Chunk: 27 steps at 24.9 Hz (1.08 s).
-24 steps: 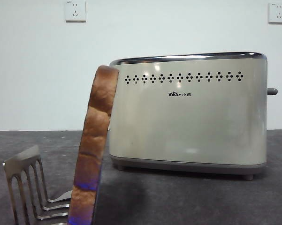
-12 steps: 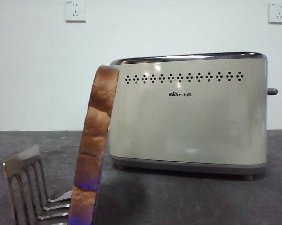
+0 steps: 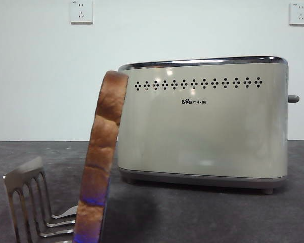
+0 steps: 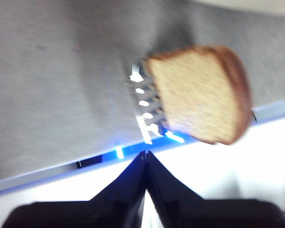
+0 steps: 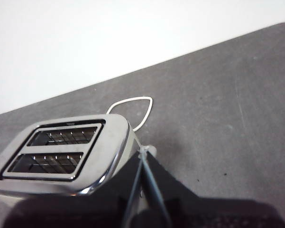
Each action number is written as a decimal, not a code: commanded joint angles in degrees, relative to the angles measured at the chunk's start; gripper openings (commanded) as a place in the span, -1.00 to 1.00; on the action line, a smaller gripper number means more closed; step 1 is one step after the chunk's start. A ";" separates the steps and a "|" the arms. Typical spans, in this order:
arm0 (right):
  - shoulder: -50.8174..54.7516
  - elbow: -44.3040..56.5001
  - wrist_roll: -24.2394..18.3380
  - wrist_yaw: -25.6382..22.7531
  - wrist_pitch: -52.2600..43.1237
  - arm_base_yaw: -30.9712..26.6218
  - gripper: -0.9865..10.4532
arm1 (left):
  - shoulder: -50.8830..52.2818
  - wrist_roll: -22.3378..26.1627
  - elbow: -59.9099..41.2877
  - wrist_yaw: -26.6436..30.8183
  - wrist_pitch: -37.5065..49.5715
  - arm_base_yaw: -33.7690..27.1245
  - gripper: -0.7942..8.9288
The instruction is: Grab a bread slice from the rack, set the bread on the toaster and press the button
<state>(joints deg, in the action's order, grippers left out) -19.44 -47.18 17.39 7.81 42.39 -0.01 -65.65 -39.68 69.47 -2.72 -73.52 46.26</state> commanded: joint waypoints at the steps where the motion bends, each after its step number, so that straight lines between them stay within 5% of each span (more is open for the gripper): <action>1: 0.04 -0.68 0.42 0.13 -0.28 0.04 -0.82 | -3.04 -5.29 0.46 -0.22 0.96 5.77 -0.83; 5: 0.04 -1.05 0.48 0.13 -0.04 0.04 -0.82 | -7.69 -7.52 3.26 2.08 1.33 11.10 -0.73; 13: 0.04 -1.07 0.46 0.13 2.03 0.07 -0.82 | -11.34 -8.74 8.33 4.46 5.53 13.64 0.24; 27: 0.11 -1.07 0.55 0.13 1.92 0.07 -0.82 | -11.41 -12.04 8.33 8.07 17.16 12.11 0.26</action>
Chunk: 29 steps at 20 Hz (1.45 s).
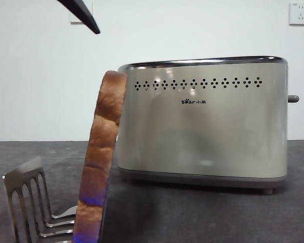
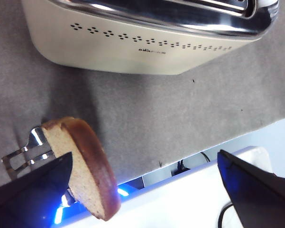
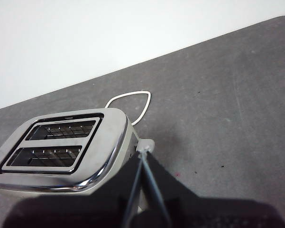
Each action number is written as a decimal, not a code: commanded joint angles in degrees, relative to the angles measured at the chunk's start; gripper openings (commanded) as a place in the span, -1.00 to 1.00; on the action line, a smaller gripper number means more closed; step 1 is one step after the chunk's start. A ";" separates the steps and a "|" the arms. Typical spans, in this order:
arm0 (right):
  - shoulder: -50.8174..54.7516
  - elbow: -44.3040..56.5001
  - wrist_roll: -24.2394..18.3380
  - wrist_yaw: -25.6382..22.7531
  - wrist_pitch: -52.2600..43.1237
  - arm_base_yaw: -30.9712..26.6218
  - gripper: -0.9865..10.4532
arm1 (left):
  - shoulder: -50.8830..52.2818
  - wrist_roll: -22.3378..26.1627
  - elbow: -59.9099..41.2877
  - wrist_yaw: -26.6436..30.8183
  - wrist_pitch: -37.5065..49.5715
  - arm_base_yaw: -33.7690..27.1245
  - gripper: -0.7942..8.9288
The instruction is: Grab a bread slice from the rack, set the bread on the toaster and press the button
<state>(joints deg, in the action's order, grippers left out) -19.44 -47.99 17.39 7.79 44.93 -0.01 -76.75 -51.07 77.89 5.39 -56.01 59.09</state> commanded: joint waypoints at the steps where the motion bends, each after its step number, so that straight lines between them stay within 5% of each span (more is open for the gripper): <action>1: 0.11 -0.26 0.57 0.13 -0.66 0.07 -0.82 | -0.37 -0.85 -0.09 -0.04 -0.85 -0.90 0.26; 29: 0.11 -0.26 0.55 0.15 0.17 0.07 -0.82 | -13.27 2.67 -0.11 -4.98 -15.74 -7.10 0.18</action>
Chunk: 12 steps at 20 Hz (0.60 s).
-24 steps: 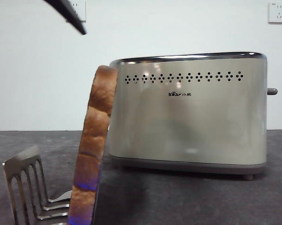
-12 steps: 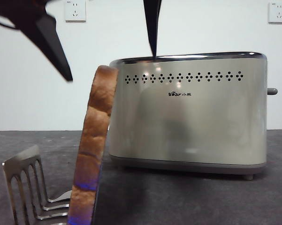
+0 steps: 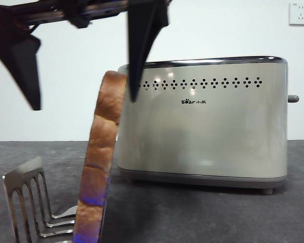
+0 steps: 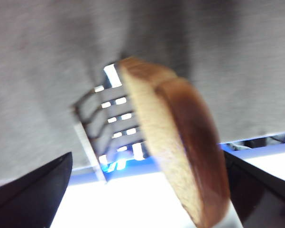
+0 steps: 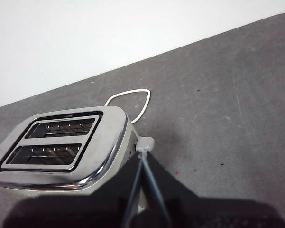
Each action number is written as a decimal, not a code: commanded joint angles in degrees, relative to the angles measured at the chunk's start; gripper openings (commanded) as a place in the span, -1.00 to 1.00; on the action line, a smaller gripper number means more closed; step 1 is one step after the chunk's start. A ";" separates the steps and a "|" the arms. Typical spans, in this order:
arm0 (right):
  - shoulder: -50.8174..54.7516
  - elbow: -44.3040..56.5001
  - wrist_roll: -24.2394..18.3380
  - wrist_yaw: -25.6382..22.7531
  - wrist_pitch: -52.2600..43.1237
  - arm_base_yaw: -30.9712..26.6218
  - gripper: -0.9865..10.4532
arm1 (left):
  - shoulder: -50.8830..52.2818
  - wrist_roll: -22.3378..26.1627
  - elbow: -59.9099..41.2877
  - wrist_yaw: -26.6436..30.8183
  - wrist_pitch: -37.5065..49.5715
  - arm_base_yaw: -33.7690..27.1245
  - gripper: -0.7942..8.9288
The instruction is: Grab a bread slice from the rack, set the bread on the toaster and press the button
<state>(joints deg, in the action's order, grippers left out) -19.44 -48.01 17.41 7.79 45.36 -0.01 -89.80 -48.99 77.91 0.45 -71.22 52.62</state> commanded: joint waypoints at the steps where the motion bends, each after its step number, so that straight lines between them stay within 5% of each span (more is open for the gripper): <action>1: 0.11 -0.24 0.52 0.15 -0.26 0.07 -0.82 | -0.22 0.55 -0.13 -0.07 -0.52 -0.87 0.08; 12: 0.11 -0.24 0.39 0.13 -0.31 0.07 -0.82 | -0.22 0.42 -0.13 -1.14 1.01 -2.19 -0.68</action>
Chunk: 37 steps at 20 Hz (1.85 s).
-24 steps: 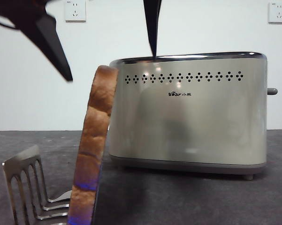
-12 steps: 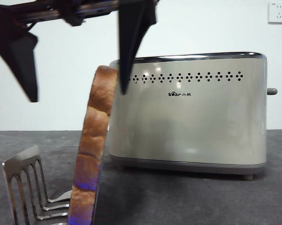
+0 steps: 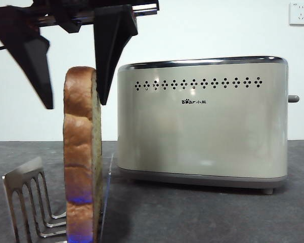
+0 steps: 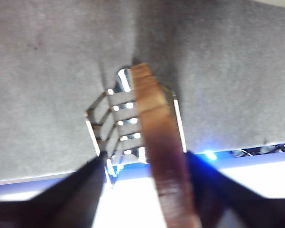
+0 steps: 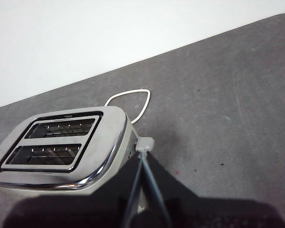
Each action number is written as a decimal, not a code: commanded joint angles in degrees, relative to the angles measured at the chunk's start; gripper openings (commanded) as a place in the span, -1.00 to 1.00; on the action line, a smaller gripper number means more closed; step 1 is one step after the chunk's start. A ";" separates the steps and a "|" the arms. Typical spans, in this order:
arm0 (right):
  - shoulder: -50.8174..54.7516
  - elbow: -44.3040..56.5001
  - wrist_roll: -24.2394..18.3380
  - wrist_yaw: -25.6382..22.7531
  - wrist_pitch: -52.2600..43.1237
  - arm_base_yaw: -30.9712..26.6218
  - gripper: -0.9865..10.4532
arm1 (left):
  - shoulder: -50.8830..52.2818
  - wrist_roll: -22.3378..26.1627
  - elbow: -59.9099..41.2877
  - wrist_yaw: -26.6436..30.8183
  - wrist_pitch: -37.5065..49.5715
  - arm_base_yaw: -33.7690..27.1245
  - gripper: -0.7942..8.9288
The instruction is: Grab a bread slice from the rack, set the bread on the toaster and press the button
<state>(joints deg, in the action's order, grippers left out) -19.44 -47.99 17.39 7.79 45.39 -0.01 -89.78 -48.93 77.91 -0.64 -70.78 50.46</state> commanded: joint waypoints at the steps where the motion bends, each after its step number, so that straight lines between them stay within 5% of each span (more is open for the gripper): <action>1: 0.11 -0.26 0.42 0.13 -0.33 0.07 -0.82 | -0.24 0.63 -0.13 -0.52 0.85 -0.02 -0.77; 28: 0.09 -0.26 0.31 -0.76 -0.31 0.07 -0.82 | 6.62 6.67 -0.11 0.37 -0.09 -1.79 -0.86; 37: -0.68 -0.26 0.33 -0.85 -0.33 0.07 -0.82 | 14.58 17.94 0.11 -2.60 0.70 -2.23 -0.86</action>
<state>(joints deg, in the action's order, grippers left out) -19.90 -48.01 17.39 7.29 45.36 -0.01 -75.57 -35.79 77.91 -2.04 -70.61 48.36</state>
